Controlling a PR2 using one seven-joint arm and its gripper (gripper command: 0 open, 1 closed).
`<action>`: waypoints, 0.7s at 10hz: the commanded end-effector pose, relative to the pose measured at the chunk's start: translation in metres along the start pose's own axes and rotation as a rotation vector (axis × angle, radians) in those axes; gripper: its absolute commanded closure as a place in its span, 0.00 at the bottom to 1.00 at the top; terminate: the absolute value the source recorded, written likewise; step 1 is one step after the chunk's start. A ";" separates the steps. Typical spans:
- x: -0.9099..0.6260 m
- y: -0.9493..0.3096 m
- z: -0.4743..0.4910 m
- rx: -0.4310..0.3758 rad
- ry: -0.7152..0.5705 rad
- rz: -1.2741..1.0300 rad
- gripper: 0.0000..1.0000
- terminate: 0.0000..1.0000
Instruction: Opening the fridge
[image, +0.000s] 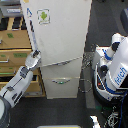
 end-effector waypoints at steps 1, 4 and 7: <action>-0.619 -0.316 0.411 0.083 -0.536 -0.691 1.00 0.00; -0.921 -0.459 0.465 0.039 -0.819 -1.119 1.00 0.00; -0.690 -0.275 0.390 -0.079 -0.611 -0.806 0.00 0.00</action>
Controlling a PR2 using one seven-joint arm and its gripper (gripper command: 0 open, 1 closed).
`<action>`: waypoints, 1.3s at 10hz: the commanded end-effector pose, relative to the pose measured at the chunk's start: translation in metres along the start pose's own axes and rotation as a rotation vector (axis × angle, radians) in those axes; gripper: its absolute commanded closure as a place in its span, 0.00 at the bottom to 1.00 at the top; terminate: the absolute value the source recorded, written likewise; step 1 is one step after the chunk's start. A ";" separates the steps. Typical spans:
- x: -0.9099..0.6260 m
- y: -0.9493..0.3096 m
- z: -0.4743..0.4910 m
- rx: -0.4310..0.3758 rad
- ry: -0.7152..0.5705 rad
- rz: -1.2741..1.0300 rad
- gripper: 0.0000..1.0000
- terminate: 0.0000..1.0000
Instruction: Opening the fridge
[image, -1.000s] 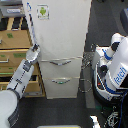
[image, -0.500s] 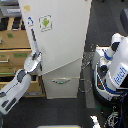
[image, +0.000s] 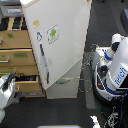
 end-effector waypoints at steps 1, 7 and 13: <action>-0.141 -0.149 0.162 -0.257 0.049 -0.157 0.00 0.00; -0.056 0.016 -0.279 -0.380 0.457 -0.046 0.00 0.00; 0.229 -0.123 -0.423 -0.344 0.535 -0.335 0.00 0.00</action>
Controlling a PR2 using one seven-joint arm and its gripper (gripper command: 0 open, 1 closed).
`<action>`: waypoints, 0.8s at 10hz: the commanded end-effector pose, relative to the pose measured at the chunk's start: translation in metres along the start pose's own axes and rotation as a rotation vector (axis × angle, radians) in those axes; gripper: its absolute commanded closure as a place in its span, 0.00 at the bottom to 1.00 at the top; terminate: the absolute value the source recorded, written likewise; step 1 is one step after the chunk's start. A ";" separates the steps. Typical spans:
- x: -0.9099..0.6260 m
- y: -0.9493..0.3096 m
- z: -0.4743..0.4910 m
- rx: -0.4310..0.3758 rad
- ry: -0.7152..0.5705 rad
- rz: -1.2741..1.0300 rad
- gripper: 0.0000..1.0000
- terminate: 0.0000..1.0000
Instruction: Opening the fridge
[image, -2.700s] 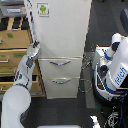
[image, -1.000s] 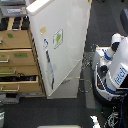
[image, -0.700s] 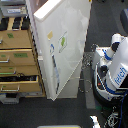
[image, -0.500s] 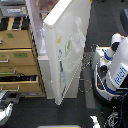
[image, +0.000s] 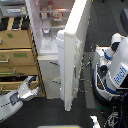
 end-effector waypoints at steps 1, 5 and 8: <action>0.404 -0.110 -0.037 0.123 0.122 -0.299 0.00 0.00; 0.526 -0.466 0.100 0.128 -0.089 -0.760 0.00 0.00; 0.540 -0.605 0.101 0.071 -0.122 -0.926 0.00 0.00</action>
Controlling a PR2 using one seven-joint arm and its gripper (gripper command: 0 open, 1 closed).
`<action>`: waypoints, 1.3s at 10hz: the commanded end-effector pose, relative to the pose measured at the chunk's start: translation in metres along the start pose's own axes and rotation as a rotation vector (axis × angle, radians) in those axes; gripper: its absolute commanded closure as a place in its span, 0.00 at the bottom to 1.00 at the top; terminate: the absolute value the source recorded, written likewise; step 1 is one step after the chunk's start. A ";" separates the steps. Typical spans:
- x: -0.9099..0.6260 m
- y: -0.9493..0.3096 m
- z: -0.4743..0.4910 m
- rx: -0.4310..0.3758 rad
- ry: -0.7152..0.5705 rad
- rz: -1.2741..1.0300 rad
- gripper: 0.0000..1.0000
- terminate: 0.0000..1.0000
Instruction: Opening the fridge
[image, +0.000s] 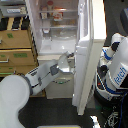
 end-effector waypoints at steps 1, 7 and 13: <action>0.367 -0.394 0.202 0.082 -0.170 -0.443 0.00 0.00; 0.125 0.055 0.006 0.082 0.007 0.192 0.00 0.00; -0.307 0.140 0.002 0.107 -0.107 0.670 0.00 0.00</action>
